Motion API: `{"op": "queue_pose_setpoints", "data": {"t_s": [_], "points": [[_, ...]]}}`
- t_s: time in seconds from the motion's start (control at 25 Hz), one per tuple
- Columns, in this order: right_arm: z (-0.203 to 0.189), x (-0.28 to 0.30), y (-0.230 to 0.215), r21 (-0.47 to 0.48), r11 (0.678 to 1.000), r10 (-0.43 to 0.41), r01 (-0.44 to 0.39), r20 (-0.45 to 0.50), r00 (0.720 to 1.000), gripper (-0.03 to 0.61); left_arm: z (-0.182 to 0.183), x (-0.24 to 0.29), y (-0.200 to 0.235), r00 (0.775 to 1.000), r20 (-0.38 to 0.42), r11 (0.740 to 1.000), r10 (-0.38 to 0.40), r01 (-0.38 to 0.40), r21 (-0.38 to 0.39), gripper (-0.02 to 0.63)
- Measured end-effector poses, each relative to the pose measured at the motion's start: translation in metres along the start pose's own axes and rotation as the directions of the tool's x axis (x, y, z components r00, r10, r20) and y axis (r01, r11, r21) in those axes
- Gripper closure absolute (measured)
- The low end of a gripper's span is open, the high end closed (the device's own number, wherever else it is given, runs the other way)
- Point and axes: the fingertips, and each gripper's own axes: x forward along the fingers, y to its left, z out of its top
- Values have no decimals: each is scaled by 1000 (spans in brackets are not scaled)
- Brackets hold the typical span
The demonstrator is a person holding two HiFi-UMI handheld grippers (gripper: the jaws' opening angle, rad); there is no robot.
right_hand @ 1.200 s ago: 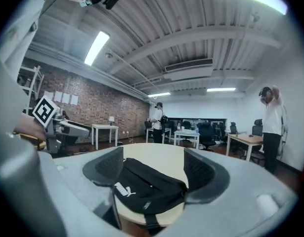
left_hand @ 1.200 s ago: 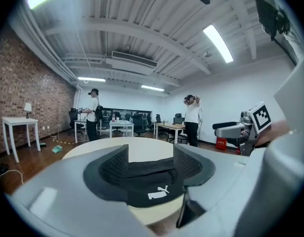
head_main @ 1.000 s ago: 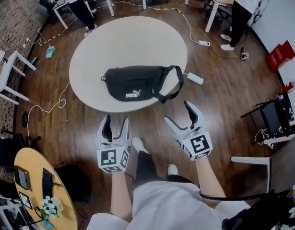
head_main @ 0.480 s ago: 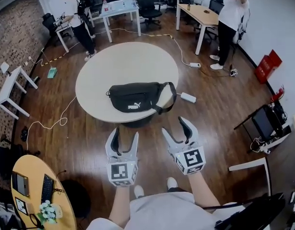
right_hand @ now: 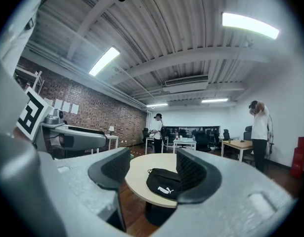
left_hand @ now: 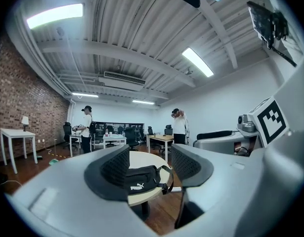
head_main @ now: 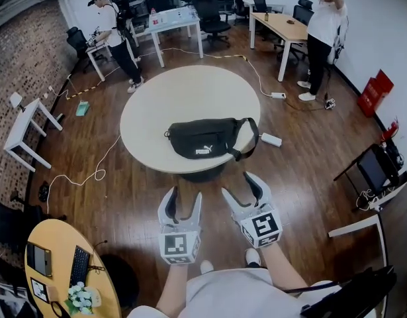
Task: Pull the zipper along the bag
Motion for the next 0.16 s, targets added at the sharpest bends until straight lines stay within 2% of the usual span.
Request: {"op": "queue_pose_setpoints", "data": {"t_s": [0.16], "points": [[-2,8,25,-2,1000,5,-5,-16,1000,308,-3,-18,20,1000,-8,1000,18,-18,3,337]]}}
